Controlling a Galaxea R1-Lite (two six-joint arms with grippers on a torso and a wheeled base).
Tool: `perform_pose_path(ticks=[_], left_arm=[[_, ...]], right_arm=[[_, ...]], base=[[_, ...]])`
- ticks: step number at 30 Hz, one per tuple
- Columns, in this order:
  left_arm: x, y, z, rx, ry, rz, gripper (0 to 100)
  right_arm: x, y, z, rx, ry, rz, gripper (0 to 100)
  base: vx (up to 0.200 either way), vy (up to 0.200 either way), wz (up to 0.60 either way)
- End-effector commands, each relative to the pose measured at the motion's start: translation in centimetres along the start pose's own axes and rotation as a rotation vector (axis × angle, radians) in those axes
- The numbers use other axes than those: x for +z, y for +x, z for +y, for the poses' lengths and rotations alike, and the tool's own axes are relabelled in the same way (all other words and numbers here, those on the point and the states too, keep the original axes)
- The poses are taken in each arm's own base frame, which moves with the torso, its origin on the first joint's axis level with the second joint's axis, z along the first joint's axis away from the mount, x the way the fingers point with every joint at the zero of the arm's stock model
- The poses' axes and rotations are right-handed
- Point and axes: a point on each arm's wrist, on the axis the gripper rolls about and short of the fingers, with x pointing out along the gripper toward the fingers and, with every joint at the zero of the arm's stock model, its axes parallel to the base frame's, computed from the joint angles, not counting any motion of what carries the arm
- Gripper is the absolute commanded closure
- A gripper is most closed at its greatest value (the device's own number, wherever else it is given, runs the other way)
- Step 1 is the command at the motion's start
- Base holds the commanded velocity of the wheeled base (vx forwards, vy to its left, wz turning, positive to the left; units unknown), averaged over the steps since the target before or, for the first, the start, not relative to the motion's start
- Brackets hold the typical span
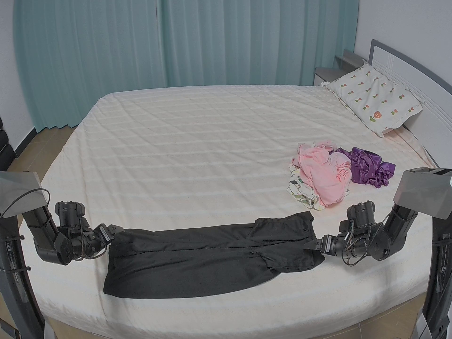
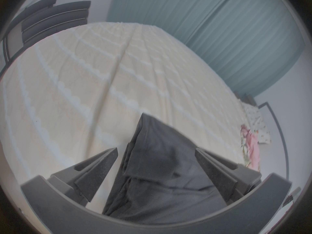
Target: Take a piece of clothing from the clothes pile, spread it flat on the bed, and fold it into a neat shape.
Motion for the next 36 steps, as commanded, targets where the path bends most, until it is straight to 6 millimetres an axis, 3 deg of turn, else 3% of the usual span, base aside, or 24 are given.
perform_pose_path(ticks=[1, 12, 32, 33, 36], left_arm=[[-0.5, -0.4, -0.9, -0.001, 0.069, 0.036, 0], [-2.3, 2.6, 0.4, 0.049, 0.221, 0.109, 0], [-2.4, 3.3, 0.1, 0.045, 0.263, 0.108, 0], [-2.4, 3.3, 0.0, 0.041, 0.267, 0.107, 100], [-2.3, 3.4, -0.1, 0.040, 0.269, 0.106, 100]], right_arm=[[0.2, -0.5, 0.0, 0.018, 0.034, -0.039, 0], [-0.1, -0.8, -0.1, 0.035, 0.034, -0.036, 0], [-0.1, -0.7, -0.1, 0.037, 0.031, -0.034, 0], [-0.1, -0.7, -0.1, 0.037, 0.031, -0.034, 0], [-0.1, -0.7, -0.1, 0.037, 0.033, -0.034, 0]], base=[[0.000, 0.000, 0.00], [0.000, 0.000, 0.00], [0.000, 0.000, 0.00], [0.000, 0.000, 0.00], [0.000, 0.000, 0.00]])
